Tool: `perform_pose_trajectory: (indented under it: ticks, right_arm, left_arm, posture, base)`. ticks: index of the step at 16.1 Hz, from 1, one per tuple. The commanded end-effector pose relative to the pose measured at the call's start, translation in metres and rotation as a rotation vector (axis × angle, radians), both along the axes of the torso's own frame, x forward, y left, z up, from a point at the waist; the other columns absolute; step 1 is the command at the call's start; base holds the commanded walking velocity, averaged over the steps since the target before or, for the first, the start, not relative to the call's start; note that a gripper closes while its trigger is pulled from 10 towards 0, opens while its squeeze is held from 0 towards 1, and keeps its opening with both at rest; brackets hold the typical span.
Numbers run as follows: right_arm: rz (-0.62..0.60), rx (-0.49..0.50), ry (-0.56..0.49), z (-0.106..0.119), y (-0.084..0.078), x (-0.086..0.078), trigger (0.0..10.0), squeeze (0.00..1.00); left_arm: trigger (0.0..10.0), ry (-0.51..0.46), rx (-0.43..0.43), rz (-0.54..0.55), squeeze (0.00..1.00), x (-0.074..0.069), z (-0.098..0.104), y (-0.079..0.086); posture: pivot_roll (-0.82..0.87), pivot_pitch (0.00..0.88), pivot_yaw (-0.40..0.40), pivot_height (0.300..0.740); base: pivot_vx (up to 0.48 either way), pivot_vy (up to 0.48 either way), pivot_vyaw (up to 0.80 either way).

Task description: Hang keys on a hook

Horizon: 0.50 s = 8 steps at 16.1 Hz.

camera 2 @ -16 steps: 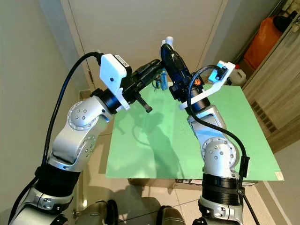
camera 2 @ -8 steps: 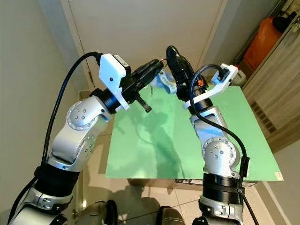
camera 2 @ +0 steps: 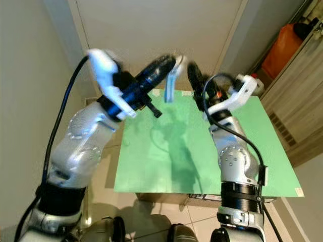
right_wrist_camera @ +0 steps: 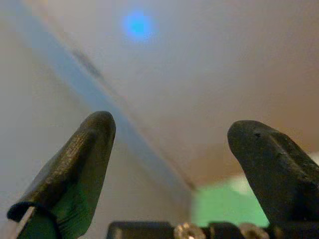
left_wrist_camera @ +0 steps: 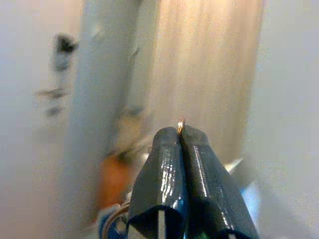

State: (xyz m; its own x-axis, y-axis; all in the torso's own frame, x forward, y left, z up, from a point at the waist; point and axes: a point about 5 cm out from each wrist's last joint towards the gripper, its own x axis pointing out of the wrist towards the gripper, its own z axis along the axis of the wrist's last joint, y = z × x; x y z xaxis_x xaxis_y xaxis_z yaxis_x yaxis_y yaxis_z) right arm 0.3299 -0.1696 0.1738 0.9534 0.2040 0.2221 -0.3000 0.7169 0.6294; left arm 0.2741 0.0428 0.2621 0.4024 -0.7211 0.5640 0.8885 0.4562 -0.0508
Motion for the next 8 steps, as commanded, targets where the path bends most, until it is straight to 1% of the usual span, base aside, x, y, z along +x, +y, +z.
perform_pose_trajectory:
  ticks: [1,2,5,6,8]
  right_arm:
    - [-0.068,-0.02,0.041,-0.008,-0.011,0.0,10.0,0.0]
    - [-0.091,-0.031,0.089,-0.018,-0.016,0.0,10.0,0.0]
    - [-0.081,-0.059,0.09,-0.022,-0.016,-0.001,10.0,0.0]
    - [-0.087,-0.073,0.102,-0.024,-0.015,0.0,10.0,0.0]
    - [-0.088,-0.108,0.113,-0.03,-0.009,-0.001,10.0,0.0]
  left_arm:
    - [0.6,-0.007,-0.068,-0.1,0.0,-0.009,0.008,0.002]
    - [10.0,0.003,-0.146,-0.247,0.0,-0.021,0.009,0.006]
    - [10.0,0.043,-0.278,-0.31,0.0,-0.024,0.01,0.016]
    - [10.0,0.06,-0.302,-0.313,0.0,-0.023,0.01,0.02]
    - [10.0,0.103,-0.318,-0.284,0.0,-0.018,0.005,0.025]
  posture:
    - [-0.08,0.056,-0.048,0.74]
    - [-0.08,0.055,-0.051,0.74]
    - [-0.07,0.05,-0.049,0.74]
    - [-0.07,0.048,-0.049,0.74]
    - [-0.07,0.05,-0.047,0.74]
  base:
    - [0.0,0.0,0.0]
    - [0.0,0.0,0.0]
    - [0.0,0.0,-0.8]
    - [0.0,0.0,-0.8]
    - [0.0,0.0,-0.8]
